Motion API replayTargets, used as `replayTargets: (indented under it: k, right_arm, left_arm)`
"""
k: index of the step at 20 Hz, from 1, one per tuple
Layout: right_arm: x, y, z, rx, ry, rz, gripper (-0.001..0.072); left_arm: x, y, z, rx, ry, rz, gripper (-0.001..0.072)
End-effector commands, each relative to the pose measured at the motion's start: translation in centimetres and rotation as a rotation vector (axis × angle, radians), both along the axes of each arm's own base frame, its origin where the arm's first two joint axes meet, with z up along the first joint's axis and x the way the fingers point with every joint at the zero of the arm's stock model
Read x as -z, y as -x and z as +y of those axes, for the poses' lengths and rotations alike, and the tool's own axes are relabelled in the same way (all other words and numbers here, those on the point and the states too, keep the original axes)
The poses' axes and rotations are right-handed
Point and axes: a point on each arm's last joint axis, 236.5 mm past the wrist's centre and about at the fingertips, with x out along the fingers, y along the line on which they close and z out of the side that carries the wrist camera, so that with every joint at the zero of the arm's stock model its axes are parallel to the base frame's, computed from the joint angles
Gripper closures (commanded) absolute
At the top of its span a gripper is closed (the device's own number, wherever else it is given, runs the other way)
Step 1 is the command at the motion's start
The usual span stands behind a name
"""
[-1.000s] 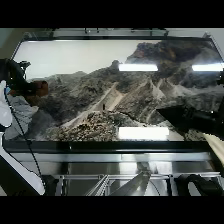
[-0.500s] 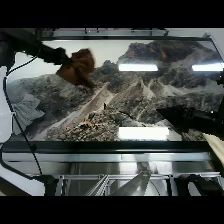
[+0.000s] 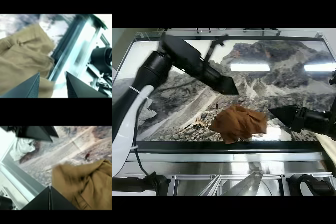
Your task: Fold the shirts.
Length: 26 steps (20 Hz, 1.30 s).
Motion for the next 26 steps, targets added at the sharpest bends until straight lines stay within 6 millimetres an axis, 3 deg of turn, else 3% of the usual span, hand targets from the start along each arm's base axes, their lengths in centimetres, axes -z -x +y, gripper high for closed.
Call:
replayTargets:
  k: [1,3,5,6,7,10,14,16,17,22,25,26]
  right_arm:
    - [-0.6,0.9,0.8,-0.040,-0.038,0.012,0.0686]
    - [-0.3,1.5,1.0,-0.067,-0.033,0.028,0.0679]
    - [1.0,0.9,0.4,-0.022,-0.024,0.111,0.0666]
    - [2.5,0.2,-0.3,0.023,-0.010,0.184,0.0441]
    - [4.1,-0.6,-1.1,0.059,0.013,0.247,0.0211]
    - [9.0,-1.8,-1.7,0.054,0.058,0.412,0.0249]
    - [15.4,-2.7,-1.7,0.031,0.053,0.643,0.0258]
    - [18.6,-2.7,-1.7,0.005,0.072,0.715,0.0368]
    - [20.4,-2.6,-1.9,0.010,0.081,0.764,0.0351]
    - [26.0,0.0,-0.3,-0.065,0.104,0.965,0.0352]
    - [27.9,1.0,1.2,-0.099,0.152,0.981,0.0354]
    - [27.7,0.8,2.0,-0.116,0.141,0.956,0.0358]
  left_arm:
    - [0.1,0.7,-1.5,0.012,0.001,-0.033,0.0361]
    - [-2.4,-0.4,0.7,-0.001,0.001,-0.035,0.0361]
    - [-4.3,-1.1,4.3,-0.031,-0.027,0.009,0.0360]
    - [-4.3,-1.2,6.5,-0.048,-0.054,0.055,0.0217]
    - [-3.7,-1.2,8.4,-0.087,-0.082,0.128,-0.0013]
    - [0.8,-0.3,12.1,-0.169,-0.136,0.323,-0.0013]
    - [10.3,2.0,13.1,-0.254,-0.154,0.435,-0.0010]
    - [14.6,3.6,13.4,-0.281,-0.176,0.496,-0.0011]
    - [16.3,4.1,13.5,-0.301,-0.185,0.524,-0.0011]
    - [20.4,6.1,12.1,-0.295,-0.176,0.649,-0.0010]
    - [21.7,7.2,10.8,-0.258,-0.202,0.664,-0.0008]
    - [21.9,7.4,10.4,-0.250,-0.210,0.652,0.0028]
